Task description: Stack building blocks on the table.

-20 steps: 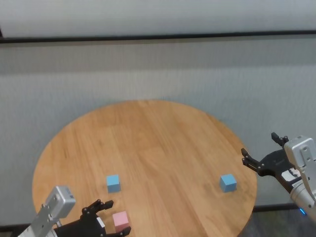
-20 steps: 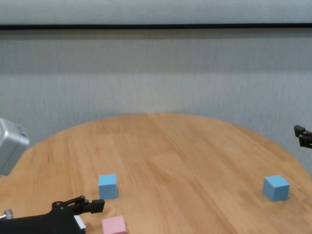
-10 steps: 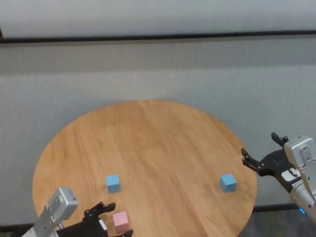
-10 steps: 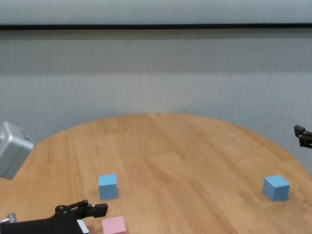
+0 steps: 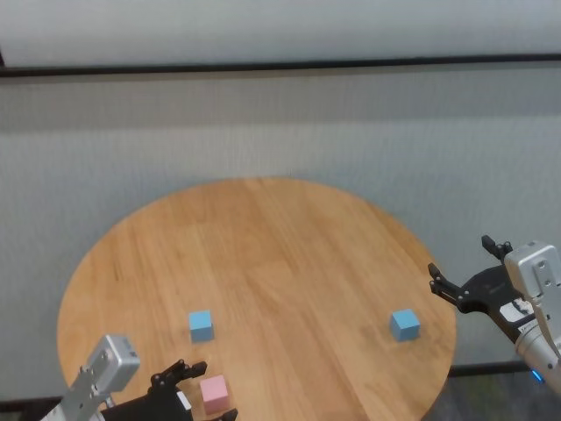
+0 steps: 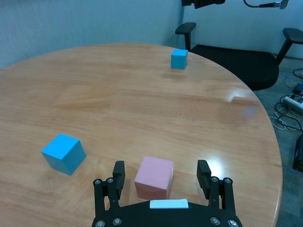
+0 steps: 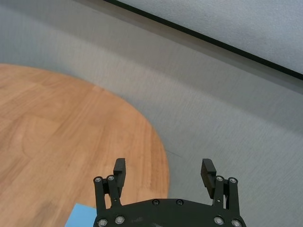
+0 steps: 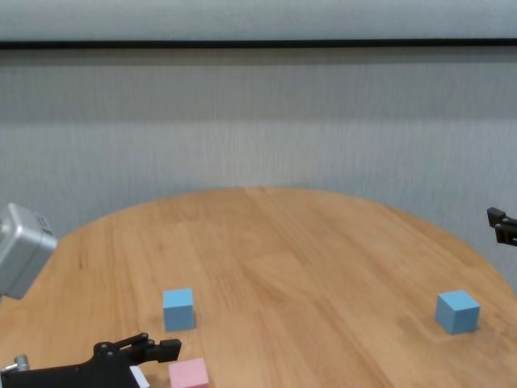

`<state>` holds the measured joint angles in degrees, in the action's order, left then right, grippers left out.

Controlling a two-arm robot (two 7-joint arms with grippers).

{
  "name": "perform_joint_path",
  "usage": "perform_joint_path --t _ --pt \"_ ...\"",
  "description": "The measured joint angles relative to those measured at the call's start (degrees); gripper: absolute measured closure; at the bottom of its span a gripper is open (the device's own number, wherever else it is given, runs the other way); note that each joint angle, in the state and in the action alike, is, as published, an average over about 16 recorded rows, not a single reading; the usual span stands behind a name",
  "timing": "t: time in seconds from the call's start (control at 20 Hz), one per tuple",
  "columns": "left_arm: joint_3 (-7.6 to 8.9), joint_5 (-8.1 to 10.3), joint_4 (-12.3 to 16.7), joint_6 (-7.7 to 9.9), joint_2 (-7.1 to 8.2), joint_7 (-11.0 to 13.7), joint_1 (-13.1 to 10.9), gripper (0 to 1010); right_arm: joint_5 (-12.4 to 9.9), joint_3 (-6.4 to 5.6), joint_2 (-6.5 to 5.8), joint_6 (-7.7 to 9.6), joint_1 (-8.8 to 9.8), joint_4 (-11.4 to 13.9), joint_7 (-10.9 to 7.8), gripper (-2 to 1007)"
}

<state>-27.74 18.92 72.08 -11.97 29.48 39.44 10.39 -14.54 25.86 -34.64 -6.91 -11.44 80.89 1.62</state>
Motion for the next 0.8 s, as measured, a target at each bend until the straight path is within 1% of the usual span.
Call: perform_joint_path --t 0.8 --pt "-0.49 -0.18 -0.9 -0.09 -0.30 0.1 0.1 11 0.0 0.00 0.00 0.00 0.00 0.0 0.00 4"
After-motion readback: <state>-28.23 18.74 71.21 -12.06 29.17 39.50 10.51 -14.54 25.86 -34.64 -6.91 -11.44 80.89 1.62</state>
